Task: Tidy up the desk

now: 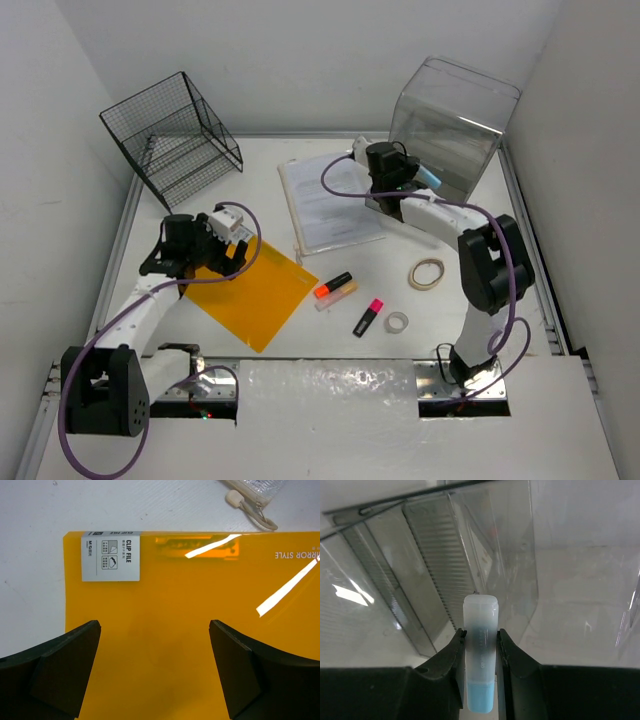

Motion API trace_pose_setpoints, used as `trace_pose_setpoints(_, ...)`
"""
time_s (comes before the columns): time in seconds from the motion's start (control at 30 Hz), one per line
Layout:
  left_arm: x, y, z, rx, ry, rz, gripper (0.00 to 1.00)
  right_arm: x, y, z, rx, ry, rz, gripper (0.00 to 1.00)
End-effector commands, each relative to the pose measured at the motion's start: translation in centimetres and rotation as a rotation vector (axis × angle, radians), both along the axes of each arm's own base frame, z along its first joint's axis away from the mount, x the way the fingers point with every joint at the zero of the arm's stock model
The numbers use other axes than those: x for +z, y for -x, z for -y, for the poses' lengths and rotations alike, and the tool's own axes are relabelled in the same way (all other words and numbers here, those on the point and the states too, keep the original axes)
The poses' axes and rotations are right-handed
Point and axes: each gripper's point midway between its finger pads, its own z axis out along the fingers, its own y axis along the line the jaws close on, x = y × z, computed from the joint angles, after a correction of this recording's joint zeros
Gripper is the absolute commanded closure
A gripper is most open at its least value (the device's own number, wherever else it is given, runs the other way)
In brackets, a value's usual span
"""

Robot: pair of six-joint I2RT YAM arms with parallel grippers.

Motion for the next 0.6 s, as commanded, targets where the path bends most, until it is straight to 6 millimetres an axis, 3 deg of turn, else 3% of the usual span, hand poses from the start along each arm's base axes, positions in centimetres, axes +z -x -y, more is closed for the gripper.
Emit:
trace_pose_setpoints(0.0, 0.5, -0.8, -0.1, -0.003, -0.004, 0.039, 0.11, 3.3, -1.2, -0.4, 0.046, -0.009, 0.100, 0.93)
trace_pose_setpoints(0.17, 0.4, -0.7, -0.1, -0.004, -0.002, 0.036, 0.11, 2.8, -0.9, -0.1, 0.043, -0.007, 0.076, 0.76)
trace_pose_setpoints(0.27, 0.5, -0.8, -0.1, -0.004, -0.002, 0.041, 0.11, 3.5, -0.5, 0.1, 0.024, -0.041, 0.099, 0.68)
trace_pose_setpoints(0.5, 0.6, -0.7, -0.1, -0.007, -0.001, 0.046, 0.11, 3.4, 0.4, 0.0, 0.030, -0.079, 0.062, 0.37)
trace_pose_setpoints(0.57, 0.7, -0.6, 0.0, -0.007, 0.000, 0.047, 0.11, 3.8, 0.7, 0.3, 0.008, -0.085, 0.066, 0.37)
